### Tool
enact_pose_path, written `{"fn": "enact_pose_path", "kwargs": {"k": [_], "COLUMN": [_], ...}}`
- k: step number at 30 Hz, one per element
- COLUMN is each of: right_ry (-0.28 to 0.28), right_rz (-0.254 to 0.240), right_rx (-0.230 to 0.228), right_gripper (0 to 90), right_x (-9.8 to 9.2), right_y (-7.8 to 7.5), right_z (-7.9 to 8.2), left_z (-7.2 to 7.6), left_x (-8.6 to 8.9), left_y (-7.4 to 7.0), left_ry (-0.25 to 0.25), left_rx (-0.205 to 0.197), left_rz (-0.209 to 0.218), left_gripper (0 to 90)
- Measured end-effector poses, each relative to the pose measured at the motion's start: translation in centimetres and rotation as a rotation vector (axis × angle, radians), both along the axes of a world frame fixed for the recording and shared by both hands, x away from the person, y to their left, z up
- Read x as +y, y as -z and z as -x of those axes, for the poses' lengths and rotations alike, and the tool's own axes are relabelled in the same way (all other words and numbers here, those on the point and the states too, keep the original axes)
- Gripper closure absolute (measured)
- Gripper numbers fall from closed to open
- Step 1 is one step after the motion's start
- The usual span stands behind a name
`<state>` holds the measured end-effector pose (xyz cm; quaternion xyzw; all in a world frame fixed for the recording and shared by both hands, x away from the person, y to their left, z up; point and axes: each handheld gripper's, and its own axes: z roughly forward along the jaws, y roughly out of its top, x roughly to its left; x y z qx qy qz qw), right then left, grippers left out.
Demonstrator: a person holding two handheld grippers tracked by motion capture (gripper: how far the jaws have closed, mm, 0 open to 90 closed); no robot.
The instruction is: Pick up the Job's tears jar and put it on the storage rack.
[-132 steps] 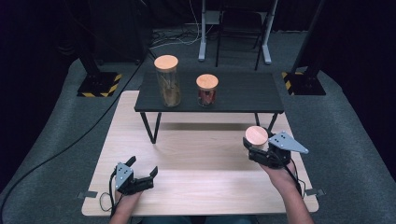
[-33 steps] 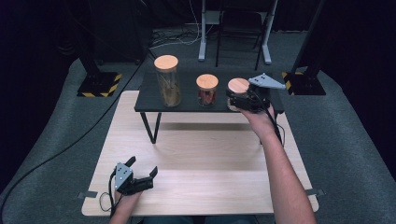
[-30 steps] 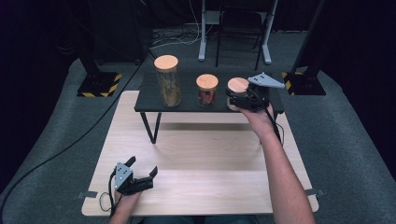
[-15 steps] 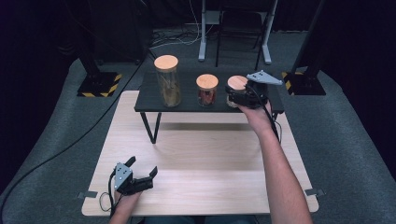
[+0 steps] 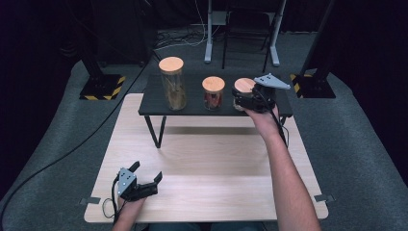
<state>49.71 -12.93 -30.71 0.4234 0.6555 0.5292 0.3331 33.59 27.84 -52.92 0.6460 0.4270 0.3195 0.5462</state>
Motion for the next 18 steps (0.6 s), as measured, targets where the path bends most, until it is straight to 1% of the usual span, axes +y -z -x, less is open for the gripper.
{"fn": "enact_pose_path", "kwargs": {"k": [6,9,11,13,14,15,18], "right_ry": [0.004,0.004,0.013,0.020,0.037,0.040,0.039], "right_rz": [0.002,-0.006,-0.009,-0.033,-0.037,-0.042,-0.055], "right_rx": [-0.006,-0.008,-0.007,-0.008,-0.009,-0.007,-0.012], "right_gripper": [21.8,19.4,15.0,6.5,3.4,0.1,0.0], "right_x": [0.04,0.05,0.05,-0.04,-0.07,-0.14,-0.38], "right_y": [0.07,0.04,-0.02,-0.09,-0.13,-0.17,-0.20], "right_z": [0.06,0.08,0.07,0.07,0.08,0.09,0.23], "left_z": [0.02,0.03,0.02,0.02,0.02,0.03,0.03], "left_x": [-0.01,0.00,0.00,0.00,0.00,0.00,-0.01], "left_y": [0.00,0.00,0.00,0.00,0.00,0.00,0.00], "left_ry": [0.000,0.000,0.000,0.000,0.000,0.000,0.000], "left_rx": [0.000,-0.001,0.000,0.000,0.000,0.000,0.000], "left_rz": [-0.001,-0.001,0.000,-0.001,-0.001,-0.002,-0.002], "left_gripper": [0.0,0.0,0.0,0.0,0.0,0.0,0.0]}}
